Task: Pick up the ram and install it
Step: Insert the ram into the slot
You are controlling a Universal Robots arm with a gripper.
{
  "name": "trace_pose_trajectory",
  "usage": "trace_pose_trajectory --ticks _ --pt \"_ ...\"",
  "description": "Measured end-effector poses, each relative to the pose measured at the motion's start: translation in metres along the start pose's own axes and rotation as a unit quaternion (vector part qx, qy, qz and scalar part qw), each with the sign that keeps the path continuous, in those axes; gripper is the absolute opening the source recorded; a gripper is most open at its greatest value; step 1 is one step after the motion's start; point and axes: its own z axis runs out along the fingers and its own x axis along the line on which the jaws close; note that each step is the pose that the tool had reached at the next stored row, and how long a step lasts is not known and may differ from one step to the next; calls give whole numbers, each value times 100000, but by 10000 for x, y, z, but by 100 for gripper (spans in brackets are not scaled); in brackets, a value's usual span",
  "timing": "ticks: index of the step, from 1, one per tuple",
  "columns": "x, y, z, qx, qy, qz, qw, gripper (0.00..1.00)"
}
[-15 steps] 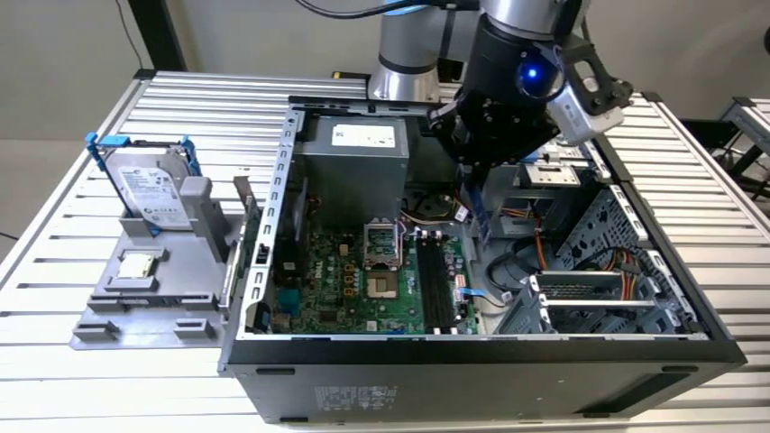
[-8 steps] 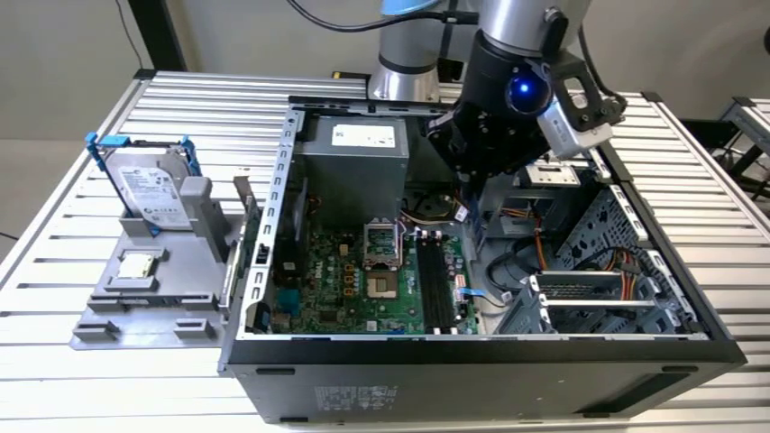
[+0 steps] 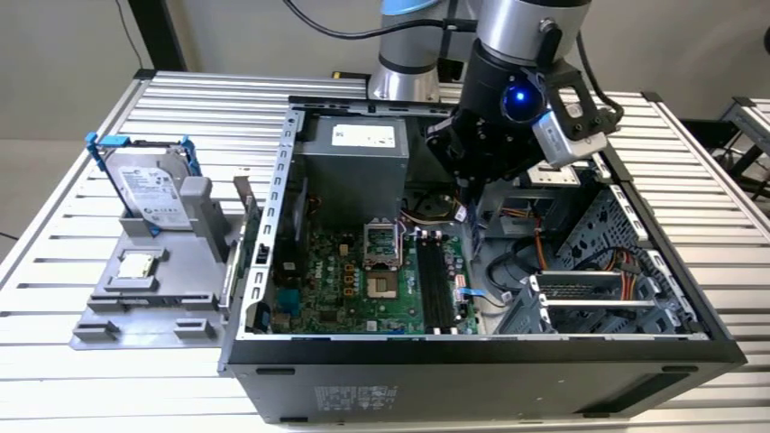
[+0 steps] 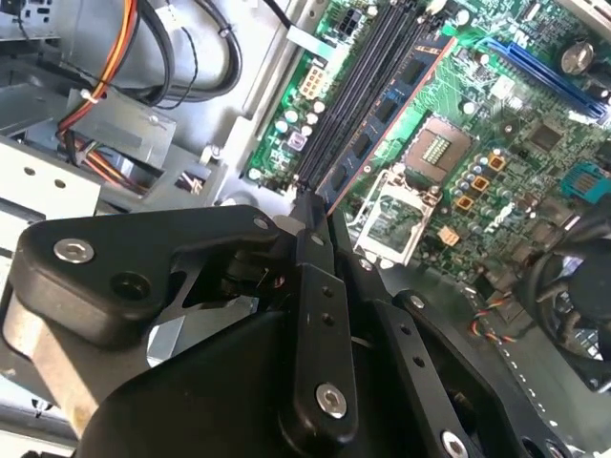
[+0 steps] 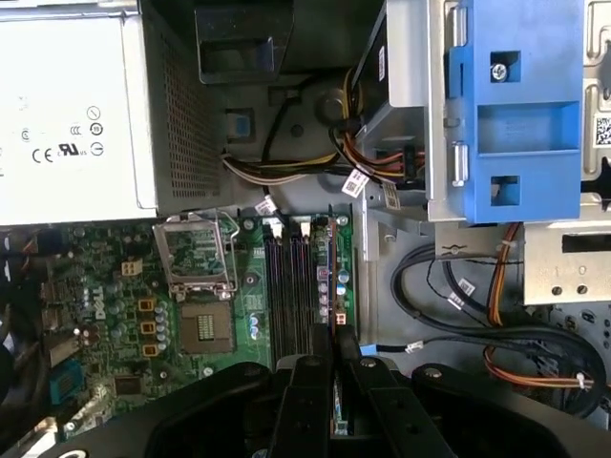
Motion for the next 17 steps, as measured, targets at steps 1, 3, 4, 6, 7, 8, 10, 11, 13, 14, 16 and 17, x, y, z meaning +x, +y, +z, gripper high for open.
trace_pose_trajectory --ticks 1,3,4,6,7,8,10,11,13,14,16,17 --pt "0 0 13 -17 -2 0 100000 0" --pt "0 0 48 -3 0 0 100000 0" --pt "1 -1 66 -3 0 2 100000 0" --pt "0 -13 102 2 2 -2 100000 0" --pt "-1 -23 121 0 1 -1 100000 0" --pt "-1 -33 139 1 1 0 100000 0" --pt "-2 -55 175 -2 1 3 100000 0" --pt "-3 -65 193 1 1 4 100000 0" --pt "-4 -87 229 6 2 0 100000 0" --pt "-4 -95 248 2 3 1 100000 0" --pt "-5 -106 279 -4 35 4 100000 0" --pt "-6 -112 291 9 70 -1 100000 0"
